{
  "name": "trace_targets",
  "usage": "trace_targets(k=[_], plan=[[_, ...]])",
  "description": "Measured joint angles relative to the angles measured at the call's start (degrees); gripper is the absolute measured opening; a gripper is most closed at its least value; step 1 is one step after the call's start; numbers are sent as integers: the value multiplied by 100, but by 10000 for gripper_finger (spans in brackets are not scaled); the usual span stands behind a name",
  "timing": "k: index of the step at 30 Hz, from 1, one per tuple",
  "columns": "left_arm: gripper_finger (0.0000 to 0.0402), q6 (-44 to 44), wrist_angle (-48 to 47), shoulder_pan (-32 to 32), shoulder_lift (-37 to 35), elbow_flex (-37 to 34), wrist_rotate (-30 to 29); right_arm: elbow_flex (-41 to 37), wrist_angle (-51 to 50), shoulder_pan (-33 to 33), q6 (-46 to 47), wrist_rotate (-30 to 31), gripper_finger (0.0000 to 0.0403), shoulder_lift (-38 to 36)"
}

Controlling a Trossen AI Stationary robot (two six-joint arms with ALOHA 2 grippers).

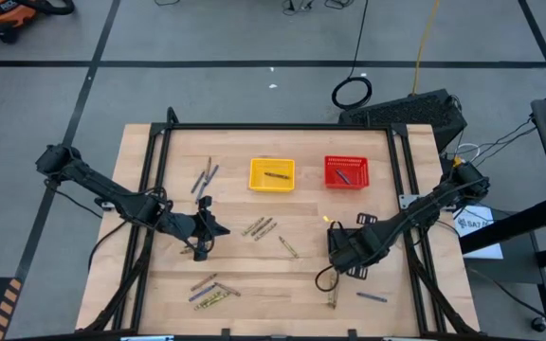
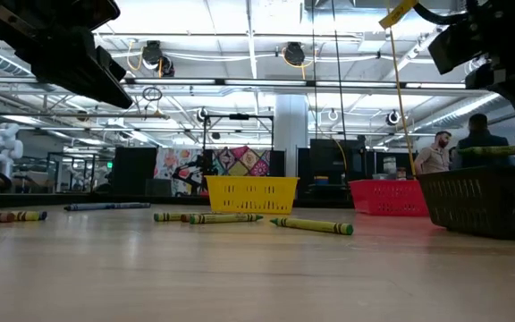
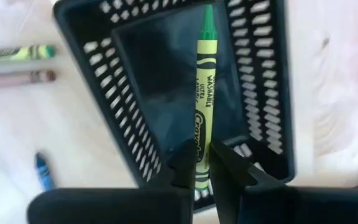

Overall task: Sort crayons
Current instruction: Put the green crayon into the black bin, then put the brown crayon into the yellow bin

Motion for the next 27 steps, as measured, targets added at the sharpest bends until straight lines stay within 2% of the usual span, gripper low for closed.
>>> trace_targets(k=[12, 22, 27], plan=[[2, 2, -2, 0, 0, 0, 1, 0, -14, 2, 2, 29, 79, 1], [2, 2, 0, -1, 1, 0, 45, 0, -12, 2, 217, 176, 103, 0], [5, -2, 0, -2, 0, 0, 646, 0, -16, 2, 589, 608, 109, 2]])
